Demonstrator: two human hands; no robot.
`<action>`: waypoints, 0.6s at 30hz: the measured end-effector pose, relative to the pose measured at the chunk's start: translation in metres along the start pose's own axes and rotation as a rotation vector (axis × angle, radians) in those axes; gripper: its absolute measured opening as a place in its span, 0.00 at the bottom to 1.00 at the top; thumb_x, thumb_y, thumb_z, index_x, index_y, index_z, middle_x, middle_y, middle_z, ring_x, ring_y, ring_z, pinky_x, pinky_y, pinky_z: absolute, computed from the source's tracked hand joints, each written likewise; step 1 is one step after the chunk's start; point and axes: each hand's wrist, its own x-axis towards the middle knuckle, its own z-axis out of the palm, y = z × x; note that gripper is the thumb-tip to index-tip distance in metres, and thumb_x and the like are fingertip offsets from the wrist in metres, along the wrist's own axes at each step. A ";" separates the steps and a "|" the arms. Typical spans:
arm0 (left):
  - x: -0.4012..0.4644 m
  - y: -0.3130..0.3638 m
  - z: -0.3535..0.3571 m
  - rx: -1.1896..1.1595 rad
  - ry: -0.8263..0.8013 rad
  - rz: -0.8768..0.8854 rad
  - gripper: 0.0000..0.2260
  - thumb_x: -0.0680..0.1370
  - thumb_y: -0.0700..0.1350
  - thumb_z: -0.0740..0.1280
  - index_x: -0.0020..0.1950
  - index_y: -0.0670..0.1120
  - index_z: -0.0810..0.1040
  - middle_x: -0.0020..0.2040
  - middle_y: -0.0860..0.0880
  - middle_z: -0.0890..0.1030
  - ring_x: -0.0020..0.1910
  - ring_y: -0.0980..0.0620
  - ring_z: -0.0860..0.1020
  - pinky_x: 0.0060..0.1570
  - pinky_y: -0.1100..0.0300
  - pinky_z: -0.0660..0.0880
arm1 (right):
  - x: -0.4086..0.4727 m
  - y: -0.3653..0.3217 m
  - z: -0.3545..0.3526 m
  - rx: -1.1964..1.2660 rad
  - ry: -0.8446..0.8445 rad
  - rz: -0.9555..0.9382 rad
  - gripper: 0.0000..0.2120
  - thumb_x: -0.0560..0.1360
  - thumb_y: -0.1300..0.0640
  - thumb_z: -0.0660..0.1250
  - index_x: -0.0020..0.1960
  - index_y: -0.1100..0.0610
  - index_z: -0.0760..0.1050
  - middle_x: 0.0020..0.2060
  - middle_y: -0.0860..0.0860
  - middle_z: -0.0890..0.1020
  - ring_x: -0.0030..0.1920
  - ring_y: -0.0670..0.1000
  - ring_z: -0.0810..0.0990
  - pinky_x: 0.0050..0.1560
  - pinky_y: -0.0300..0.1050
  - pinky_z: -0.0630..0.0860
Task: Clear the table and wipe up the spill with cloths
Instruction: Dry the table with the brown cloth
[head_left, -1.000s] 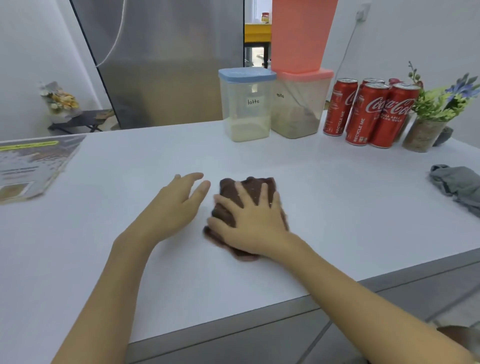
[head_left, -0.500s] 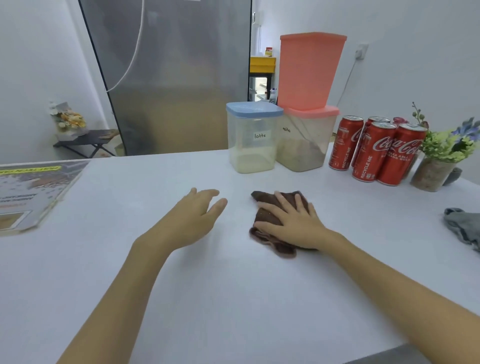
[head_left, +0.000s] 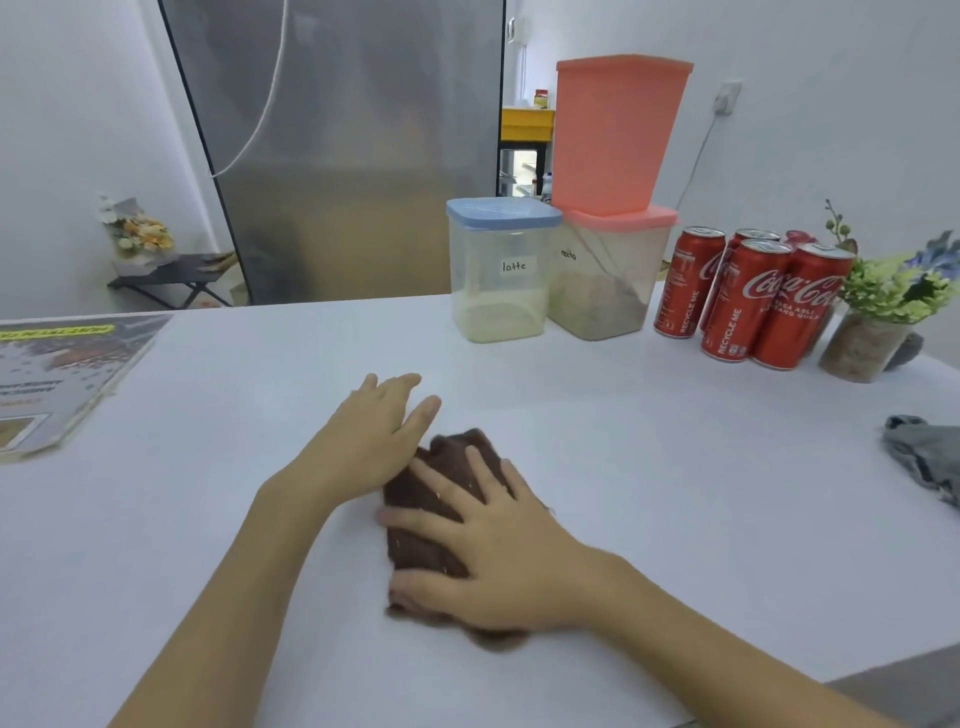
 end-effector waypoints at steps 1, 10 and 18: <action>-0.003 -0.001 -0.002 -0.003 -0.017 -0.017 0.25 0.81 0.57 0.49 0.76 0.50 0.56 0.76 0.51 0.58 0.77 0.50 0.49 0.73 0.51 0.51 | -0.018 -0.005 0.000 0.016 -0.008 0.003 0.27 0.74 0.30 0.51 0.71 0.28 0.47 0.75 0.38 0.39 0.74 0.58 0.31 0.72 0.60 0.33; -0.039 0.001 -0.016 0.059 -0.166 -0.073 0.25 0.79 0.61 0.54 0.73 0.51 0.64 0.68 0.53 0.72 0.66 0.52 0.70 0.61 0.59 0.65 | -0.047 0.011 -0.044 0.476 0.153 0.120 0.23 0.77 0.39 0.56 0.70 0.29 0.53 0.67 0.32 0.66 0.67 0.37 0.65 0.66 0.35 0.61; -0.047 0.009 -0.008 0.059 -0.183 0.043 0.14 0.75 0.56 0.66 0.55 0.49 0.79 0.49 0.52 0.78 0.47 0.56 0.74 0.42 0.66 0.68 | -0.001 0.048 -0.036 0.157 0.103 0.135 0.13 0.80 0.52 0.58 0.61 0.56 0.72 0.63 0.49 0.74 0.66 0.50 0.68 0.63 0.41 0.61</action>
